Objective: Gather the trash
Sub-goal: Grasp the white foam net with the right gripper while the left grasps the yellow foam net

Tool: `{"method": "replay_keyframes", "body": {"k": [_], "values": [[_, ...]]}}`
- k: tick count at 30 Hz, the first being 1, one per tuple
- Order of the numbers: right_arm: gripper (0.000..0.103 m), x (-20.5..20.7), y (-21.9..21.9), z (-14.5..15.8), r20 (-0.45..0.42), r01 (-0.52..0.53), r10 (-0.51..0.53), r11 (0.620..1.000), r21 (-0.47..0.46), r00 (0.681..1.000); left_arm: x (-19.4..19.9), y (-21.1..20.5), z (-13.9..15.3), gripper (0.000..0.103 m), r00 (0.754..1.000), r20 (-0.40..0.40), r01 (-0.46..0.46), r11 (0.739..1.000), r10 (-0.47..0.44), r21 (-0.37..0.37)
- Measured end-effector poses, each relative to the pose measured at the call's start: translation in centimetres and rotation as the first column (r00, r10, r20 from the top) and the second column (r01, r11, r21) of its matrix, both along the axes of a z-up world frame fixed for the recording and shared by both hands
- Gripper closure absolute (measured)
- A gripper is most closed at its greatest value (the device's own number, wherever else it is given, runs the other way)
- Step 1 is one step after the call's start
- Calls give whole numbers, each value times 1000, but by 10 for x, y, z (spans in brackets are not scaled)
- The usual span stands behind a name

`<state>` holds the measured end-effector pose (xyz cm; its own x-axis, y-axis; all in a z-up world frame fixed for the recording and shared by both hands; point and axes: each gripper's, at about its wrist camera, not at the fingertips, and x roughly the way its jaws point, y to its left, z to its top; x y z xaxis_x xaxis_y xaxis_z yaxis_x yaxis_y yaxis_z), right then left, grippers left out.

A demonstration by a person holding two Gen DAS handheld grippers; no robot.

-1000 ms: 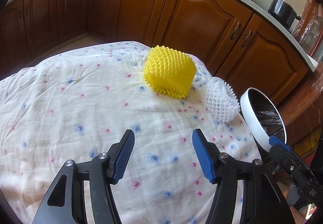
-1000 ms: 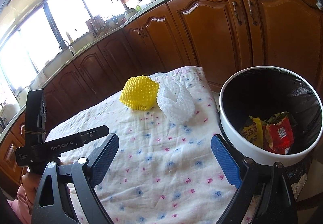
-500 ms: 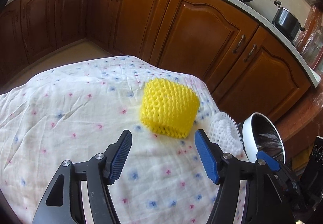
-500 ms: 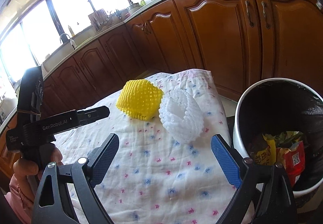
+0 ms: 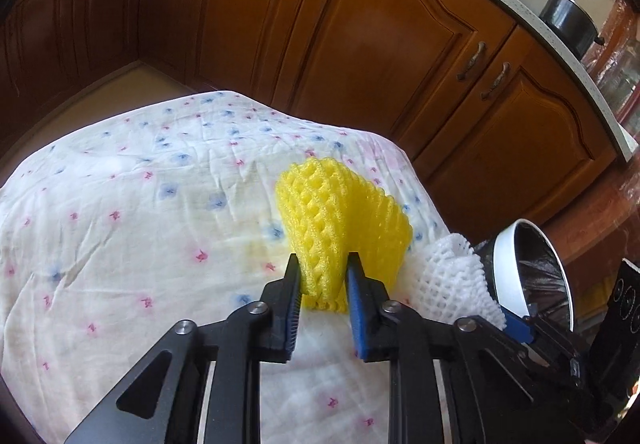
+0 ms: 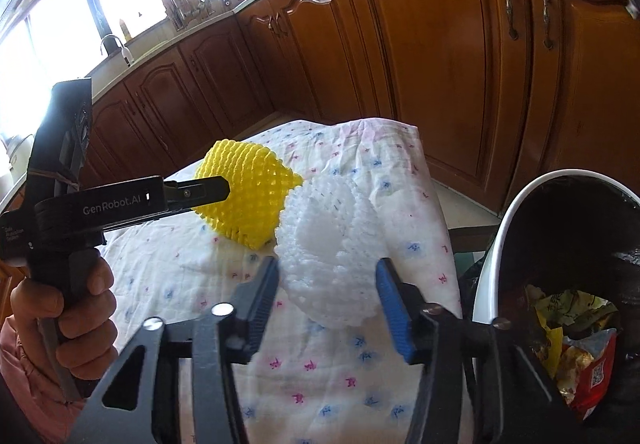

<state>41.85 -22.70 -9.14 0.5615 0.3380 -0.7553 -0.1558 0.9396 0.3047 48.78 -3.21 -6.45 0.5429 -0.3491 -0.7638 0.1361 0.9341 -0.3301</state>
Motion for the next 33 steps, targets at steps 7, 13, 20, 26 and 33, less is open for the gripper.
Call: {"method": "replay_keyframes", "body": {"k": [7,13,20,26,33], "values": [[81,-21,-6,13,27,12,-12,1000,17,1000,-37,-3,12,85,998,66,14,999,-18,48],[81,-47,-8,25,45,3,-5,998,60,999,-84,-8,27,85,994,107,11,997,-19,77],[81,-83,-14,39,68,7,-14,996,94,998,-138,-18,42,85,989,136,36,993,-51,113],[81,-117,-31,47,82,50,-62,990,135,995,-174,-29,52,85,983,156,73,989,-93,130],[81,-150,-51,49,75,103,-116,981,165,990,-204,-41,61,85,978,164,112,986,-132,124]]}}
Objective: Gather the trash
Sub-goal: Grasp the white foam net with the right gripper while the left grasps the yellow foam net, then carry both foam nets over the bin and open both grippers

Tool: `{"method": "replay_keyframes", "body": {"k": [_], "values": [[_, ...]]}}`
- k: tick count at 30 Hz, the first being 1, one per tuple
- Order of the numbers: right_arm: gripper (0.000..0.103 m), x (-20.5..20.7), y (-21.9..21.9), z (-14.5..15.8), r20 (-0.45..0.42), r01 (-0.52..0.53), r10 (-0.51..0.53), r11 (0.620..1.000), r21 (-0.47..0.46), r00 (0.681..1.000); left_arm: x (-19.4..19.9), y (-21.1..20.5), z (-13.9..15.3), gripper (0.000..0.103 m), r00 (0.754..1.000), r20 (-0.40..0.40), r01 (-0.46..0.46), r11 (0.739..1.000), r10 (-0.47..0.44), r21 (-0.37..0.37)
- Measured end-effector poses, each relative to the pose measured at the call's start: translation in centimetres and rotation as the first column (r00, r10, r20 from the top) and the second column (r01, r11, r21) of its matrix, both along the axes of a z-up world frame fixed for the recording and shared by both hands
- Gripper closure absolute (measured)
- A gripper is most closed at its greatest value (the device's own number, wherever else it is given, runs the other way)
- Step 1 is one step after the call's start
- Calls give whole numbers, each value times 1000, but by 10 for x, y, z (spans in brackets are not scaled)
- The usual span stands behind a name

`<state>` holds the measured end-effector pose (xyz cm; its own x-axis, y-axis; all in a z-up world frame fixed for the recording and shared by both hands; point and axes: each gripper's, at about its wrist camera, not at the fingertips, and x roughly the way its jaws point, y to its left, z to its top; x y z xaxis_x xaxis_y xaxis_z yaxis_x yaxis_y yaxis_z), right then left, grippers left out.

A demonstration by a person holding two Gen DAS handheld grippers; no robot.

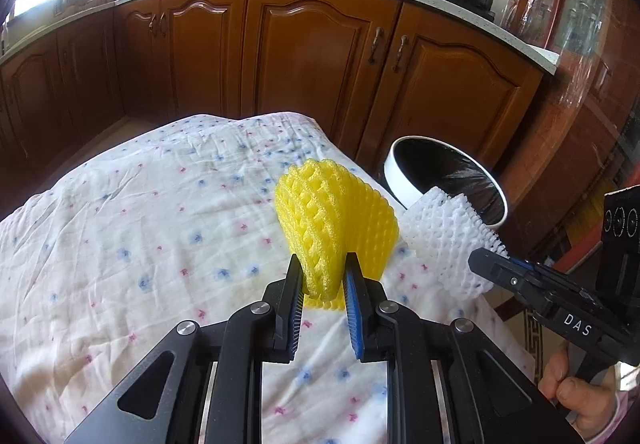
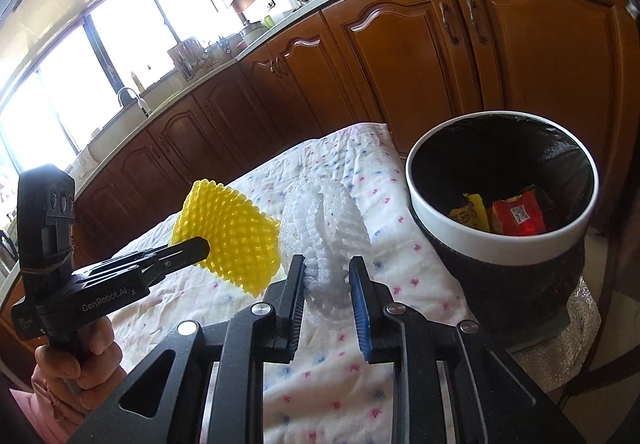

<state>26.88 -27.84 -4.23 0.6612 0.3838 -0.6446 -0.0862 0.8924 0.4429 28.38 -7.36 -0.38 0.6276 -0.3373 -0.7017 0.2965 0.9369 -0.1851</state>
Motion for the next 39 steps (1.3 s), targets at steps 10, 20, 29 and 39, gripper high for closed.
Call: {"method": "replay_keyframes", "body": {"k": [10,20,29,39], "values": [[81,-31,-29,11,20,78,-78,997,9,997,-17,-23,21,85,996,39,76,997,-75,-17],[81,-44,-57,22,39,159,-159,987,-6,987,-6,-39,24,85,993,38,117,992,-115,-44],[81,-40,-79,25,50,211,-209,977,-21,977,18,-52,17,85,991,20,135,989,-134,-54],[81,-19,-107,29,57,258,-256,965,-40,965,59,-79,11,85,991,10,137,990,-137,-24]]}}
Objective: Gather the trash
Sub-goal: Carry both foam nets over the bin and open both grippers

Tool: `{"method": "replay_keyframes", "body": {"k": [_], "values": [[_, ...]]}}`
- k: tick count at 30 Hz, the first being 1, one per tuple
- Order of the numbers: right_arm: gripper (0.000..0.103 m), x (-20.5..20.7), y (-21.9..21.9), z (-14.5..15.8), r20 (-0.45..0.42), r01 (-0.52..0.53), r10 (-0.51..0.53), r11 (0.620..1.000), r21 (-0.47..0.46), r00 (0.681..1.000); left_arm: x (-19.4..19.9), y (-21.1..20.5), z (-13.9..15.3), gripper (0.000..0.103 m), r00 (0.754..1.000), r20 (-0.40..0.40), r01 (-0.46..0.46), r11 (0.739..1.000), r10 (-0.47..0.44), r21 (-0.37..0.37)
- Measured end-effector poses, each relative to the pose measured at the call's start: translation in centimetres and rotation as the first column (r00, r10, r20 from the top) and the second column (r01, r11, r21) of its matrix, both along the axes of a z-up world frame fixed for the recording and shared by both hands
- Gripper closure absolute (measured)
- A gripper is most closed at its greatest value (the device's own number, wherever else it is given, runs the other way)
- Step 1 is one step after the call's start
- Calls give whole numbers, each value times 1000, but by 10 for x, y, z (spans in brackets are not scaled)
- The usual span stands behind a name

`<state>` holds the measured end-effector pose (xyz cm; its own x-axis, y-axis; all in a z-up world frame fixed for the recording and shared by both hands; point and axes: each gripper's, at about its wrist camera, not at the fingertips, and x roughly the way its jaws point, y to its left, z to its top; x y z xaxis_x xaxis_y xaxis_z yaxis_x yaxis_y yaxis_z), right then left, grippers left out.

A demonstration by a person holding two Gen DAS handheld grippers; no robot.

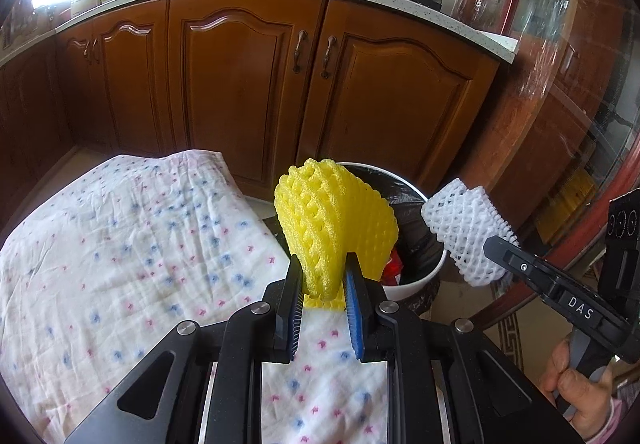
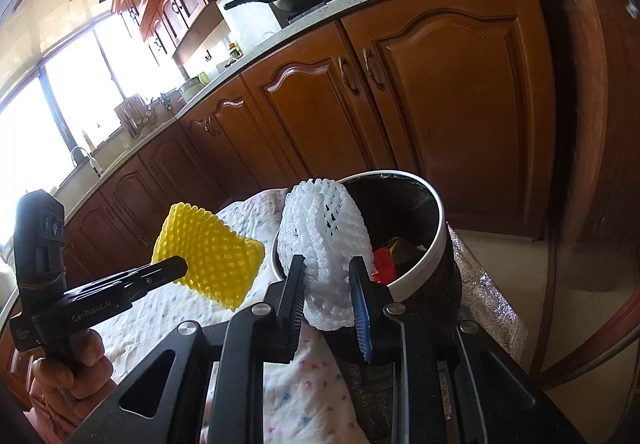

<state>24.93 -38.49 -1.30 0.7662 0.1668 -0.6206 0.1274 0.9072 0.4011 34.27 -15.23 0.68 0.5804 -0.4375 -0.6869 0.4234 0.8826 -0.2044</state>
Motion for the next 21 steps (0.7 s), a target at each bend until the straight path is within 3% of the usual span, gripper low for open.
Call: {"method": "replay_keyframes", "body": {"k": [12,21], "values": [[81,48,-23,-5,-47,4,-5,999,-32,999,63,-46,-12,85,999,-41,13,1000,-12,23],[80,75,-23,-21,-104,-22,17,999,-48,994,87,-67,-35,85,996,-85,10,998,-5,55]]}}
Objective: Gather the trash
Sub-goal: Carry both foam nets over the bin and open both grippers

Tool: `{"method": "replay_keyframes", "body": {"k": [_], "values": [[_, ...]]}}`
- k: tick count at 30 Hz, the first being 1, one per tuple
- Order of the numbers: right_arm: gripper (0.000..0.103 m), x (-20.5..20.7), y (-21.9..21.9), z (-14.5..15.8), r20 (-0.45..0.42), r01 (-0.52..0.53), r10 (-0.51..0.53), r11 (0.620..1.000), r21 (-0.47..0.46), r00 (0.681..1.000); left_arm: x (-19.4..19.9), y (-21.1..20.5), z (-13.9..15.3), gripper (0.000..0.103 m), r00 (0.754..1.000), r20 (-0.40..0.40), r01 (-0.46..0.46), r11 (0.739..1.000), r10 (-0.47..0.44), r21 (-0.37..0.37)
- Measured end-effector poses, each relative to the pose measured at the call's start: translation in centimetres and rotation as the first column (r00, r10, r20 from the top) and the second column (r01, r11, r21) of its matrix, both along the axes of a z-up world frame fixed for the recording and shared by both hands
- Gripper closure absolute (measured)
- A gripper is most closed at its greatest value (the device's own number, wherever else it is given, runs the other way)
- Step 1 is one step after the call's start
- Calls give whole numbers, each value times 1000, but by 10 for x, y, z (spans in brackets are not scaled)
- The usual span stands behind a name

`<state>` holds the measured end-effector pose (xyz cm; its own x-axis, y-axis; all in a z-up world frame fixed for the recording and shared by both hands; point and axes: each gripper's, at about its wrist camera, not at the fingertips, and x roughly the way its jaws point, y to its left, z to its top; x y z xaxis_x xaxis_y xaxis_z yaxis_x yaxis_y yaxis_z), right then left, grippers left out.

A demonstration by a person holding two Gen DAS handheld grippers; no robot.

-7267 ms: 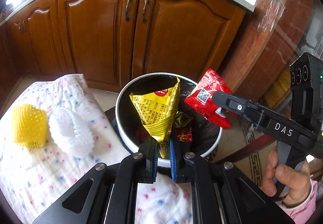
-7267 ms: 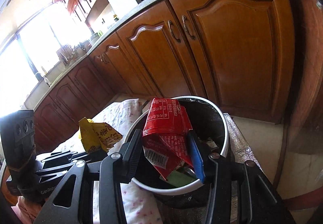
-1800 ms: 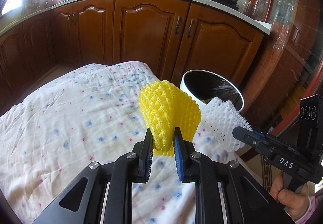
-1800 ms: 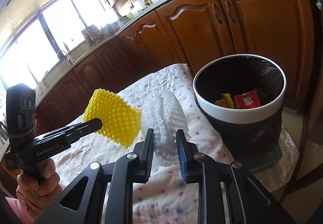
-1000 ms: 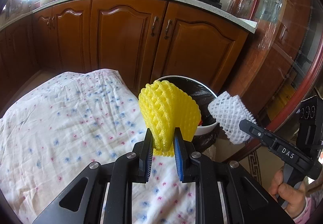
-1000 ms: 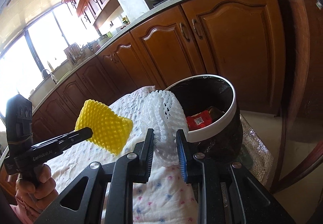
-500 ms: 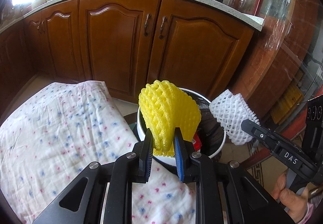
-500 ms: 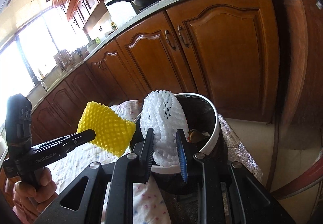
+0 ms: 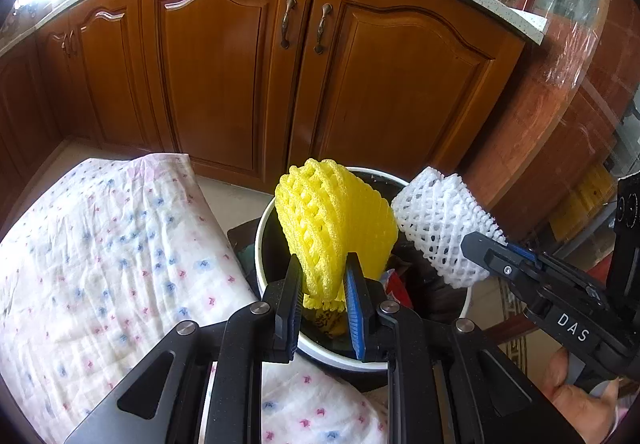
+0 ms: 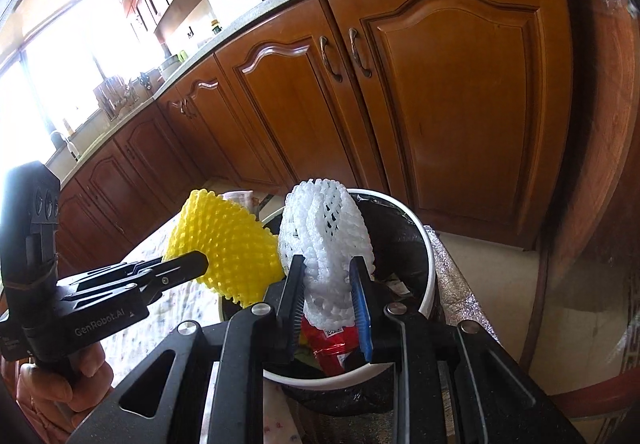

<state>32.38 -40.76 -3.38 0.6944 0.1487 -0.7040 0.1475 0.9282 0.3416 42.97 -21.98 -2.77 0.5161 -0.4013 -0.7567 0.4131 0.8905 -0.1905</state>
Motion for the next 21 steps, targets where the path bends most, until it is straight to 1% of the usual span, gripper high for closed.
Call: {"method": "replay_keyframes", "body": {"k": [11,14,17,18,19,20,21], "values": [[80,14,-5,-14,-45,-12,12,1000,3,999,13,-15,-15,84,1000,-23,7,1000,-6,25],[77,17,-6,-17,-56,-13,14,1000,2,998,13,-19,-16,84,1000,-30,9,999,-8,32],[77,21,-6,-21,-71,-19,19,1000,3,997,13,-25,-17,78,999,-34,12,999,-10,46],[76,22,-6,-22,-72,-22,22,1000,7,997,13,-25,-17,72,999,-36,14,999,-12,50],[70,22,-7,-23,-74,-22,23,1000,11,997,12,-26,-17,64,999,-33,16,999,-15,52],[63,23,-8,-24,-75,-21,22,1000,15,997,11,-27,-16,58,1000,-27,14,998,-13,57],[43,23,-10,-24,-74,-20,21,1000,24,997,10,-29,-14,50,1000,-17,11,998,-10,60]]}}
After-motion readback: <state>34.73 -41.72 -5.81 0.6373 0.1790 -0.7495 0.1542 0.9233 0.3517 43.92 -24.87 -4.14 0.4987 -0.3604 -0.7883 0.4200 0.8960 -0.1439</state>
